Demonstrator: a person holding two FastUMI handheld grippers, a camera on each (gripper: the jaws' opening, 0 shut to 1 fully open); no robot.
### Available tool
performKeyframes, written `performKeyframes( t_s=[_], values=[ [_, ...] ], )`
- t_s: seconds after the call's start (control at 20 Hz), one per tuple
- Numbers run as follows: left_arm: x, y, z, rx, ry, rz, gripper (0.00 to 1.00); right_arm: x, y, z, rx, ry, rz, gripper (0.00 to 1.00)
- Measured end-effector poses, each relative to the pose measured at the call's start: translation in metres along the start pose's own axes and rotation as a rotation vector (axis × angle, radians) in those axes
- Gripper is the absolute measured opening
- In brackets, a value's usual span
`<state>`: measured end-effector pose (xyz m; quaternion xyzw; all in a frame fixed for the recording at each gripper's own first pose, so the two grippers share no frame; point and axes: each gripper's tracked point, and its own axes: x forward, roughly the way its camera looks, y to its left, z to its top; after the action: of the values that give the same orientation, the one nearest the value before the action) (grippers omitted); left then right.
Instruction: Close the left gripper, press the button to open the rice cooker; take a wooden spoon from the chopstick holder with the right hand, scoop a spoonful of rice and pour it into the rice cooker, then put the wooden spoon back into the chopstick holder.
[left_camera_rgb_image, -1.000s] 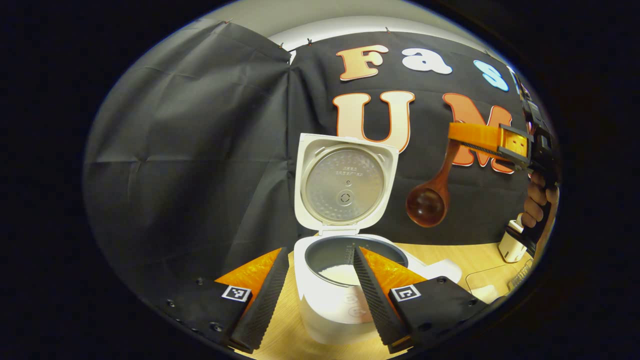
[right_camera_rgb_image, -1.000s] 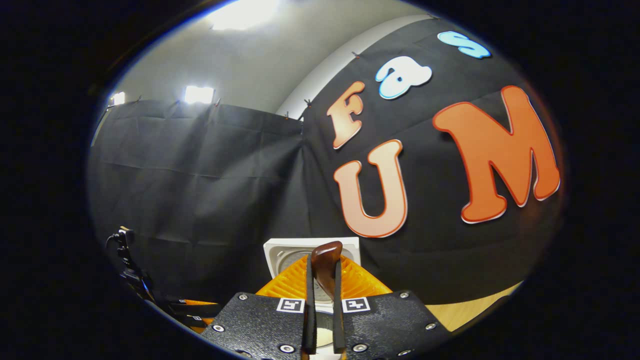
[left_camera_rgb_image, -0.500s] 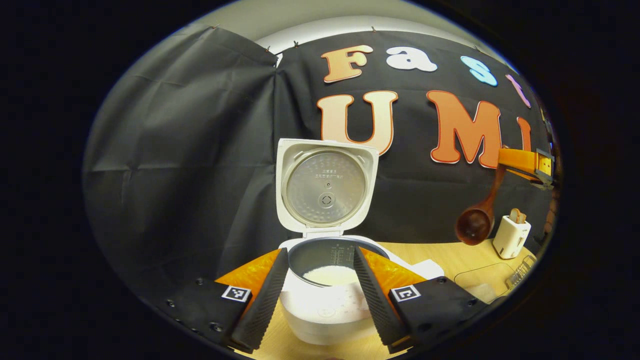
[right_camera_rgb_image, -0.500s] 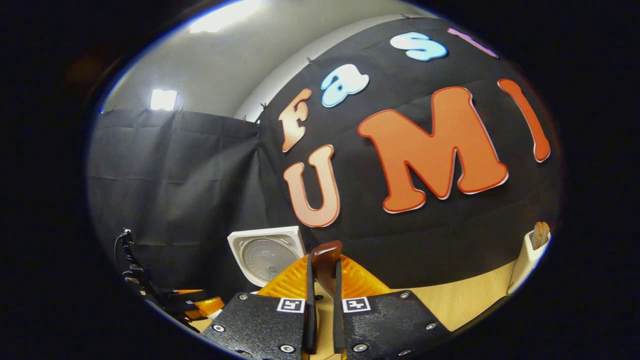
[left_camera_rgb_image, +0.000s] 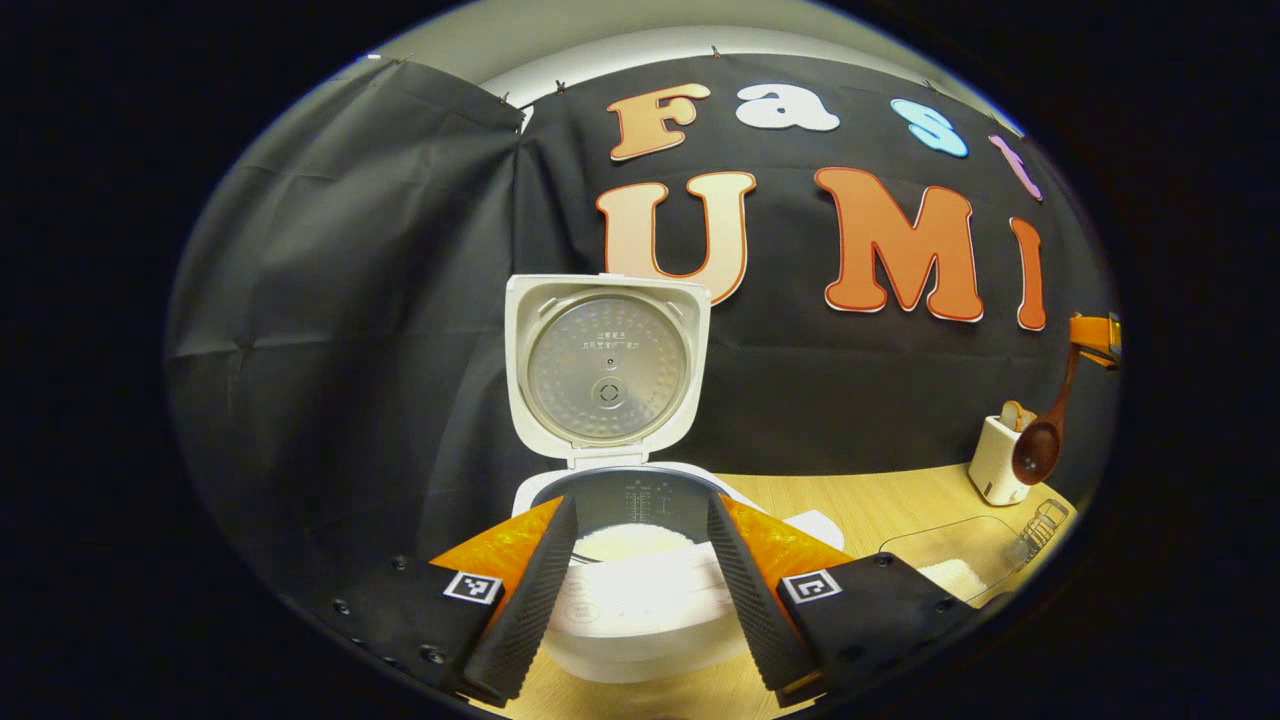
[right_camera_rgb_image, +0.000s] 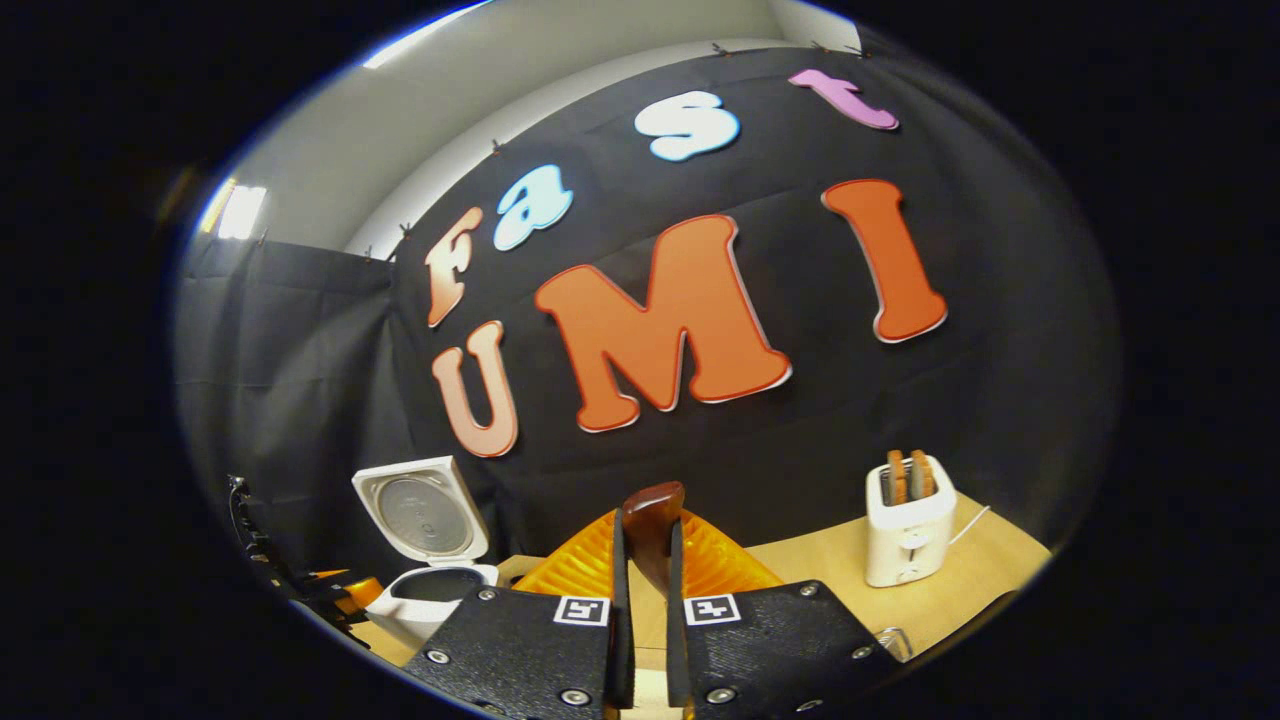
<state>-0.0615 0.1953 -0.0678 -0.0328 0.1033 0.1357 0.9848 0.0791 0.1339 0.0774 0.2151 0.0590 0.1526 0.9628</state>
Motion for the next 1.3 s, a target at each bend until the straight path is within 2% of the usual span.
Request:
performKeyframes(
  t_s=[0.25, 0.55, 1.1, 1.3],
  values=[
    [0.003, -0.012, 0.002, 0.007, 0.007, -0.011, 0.86, -0.030, -0.071, 0.001, 0.012, -0.003, -0.140, 0.13],
    [0.005, -0.031, 0.000, 0.011, 0.017, -0.036, 0.86, -0.052, -0.129, -0.041, 0.089, 0.054, -0.242, 0.13],
    [0.015, -0.056, 0.001, 0.048, 0.039, -0.042, 0.85, -0.061, -0.185, -0.101, 0.349, 0.107, -0.345, 0.13],
    [0.027, -0.059, 0.012, 0.052, 0.008, -0.039, 0.86, -0.062, -0.193, -0.124, 0.395, 0.134, -0.354, 0.13]
  ],
)
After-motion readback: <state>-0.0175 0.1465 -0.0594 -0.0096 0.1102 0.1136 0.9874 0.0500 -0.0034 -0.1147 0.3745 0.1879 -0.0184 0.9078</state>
